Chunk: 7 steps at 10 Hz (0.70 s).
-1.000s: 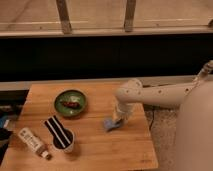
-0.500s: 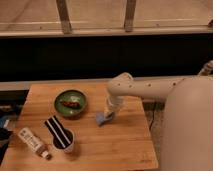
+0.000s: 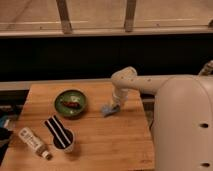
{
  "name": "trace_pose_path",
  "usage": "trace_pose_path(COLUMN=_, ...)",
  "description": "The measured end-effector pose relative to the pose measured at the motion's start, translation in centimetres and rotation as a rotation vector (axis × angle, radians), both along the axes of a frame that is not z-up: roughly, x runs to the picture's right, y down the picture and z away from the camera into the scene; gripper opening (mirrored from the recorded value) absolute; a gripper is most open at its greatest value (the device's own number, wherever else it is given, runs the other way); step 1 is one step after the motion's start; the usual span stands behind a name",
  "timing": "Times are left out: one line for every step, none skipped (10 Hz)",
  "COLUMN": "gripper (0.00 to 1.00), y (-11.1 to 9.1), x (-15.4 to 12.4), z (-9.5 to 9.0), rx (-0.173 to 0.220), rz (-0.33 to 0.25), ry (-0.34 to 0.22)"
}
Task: Wipe the white sponge on the table
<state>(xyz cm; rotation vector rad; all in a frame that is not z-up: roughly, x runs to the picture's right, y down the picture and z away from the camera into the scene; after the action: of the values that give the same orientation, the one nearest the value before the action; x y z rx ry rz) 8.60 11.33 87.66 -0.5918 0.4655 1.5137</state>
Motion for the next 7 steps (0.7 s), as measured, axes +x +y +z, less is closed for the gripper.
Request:
trace_pose_path(gripper=0.80, y=0.4, x=1.9, z=-0.2, rx=-0.006, rz=0.036, ry=0.023)
trace_pose_path(gripper=0.80, y=0.7, x=3.2, z=-0.3, rx=-0.012, rz=0.065, ry=0.036)
trace_pose_path(gripper=0.80, y=1.1, x=4.0, z=-0.5, rx=-0.015, rz=0.079, ry=0.042)
trace_pose_path(gripper=0.80, y=1.2, x=3.9, z=-0.7, rx=-0.013, rz=0.081, ry=0.036)
trace_pose_path(gripper=0.80, y=1.3, x=3.3, z=-1.1, rx=-0.010, rz=0.078, ry=0.019)
trace_pose_path(gripper=0.80, y=1.2, x=2.7, z=-1.5, rx=-0.006, rz=0.074, ry=0.003)
trace_pose_path(gripper=0.80, y=1.2, x=2.4, z=-1.9, rx=0.001, rz=0.071, ry=-0.006)
